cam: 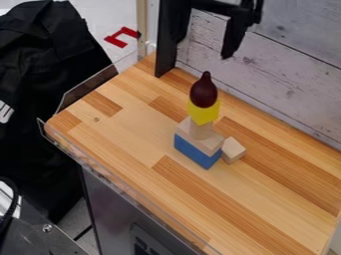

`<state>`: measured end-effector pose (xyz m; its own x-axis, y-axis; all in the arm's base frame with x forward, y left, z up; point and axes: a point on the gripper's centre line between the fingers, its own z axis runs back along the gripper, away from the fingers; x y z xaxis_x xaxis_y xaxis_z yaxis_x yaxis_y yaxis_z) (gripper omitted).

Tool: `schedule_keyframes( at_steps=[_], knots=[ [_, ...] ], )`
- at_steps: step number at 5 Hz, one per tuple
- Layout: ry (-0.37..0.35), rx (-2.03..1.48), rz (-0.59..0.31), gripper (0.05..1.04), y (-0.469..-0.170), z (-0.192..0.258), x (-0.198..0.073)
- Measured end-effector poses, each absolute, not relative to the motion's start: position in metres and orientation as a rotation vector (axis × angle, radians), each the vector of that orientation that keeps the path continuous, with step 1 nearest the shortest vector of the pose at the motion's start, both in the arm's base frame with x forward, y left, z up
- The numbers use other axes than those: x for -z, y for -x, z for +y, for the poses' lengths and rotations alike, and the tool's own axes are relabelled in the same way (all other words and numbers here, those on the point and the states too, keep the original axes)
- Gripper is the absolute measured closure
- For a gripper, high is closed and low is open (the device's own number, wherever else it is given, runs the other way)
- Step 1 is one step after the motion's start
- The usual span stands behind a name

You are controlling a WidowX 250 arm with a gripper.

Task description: Put the brown cheese down to the desk

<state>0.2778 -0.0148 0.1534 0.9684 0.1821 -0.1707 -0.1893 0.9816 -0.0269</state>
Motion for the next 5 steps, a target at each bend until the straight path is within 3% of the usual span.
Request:
schedule_keyframes(
  at_steps=[5],
  knots=[
    [0.083, -0.165, 0.253, 0.083, -0.267, -0.024, -0.12]
  ],
)
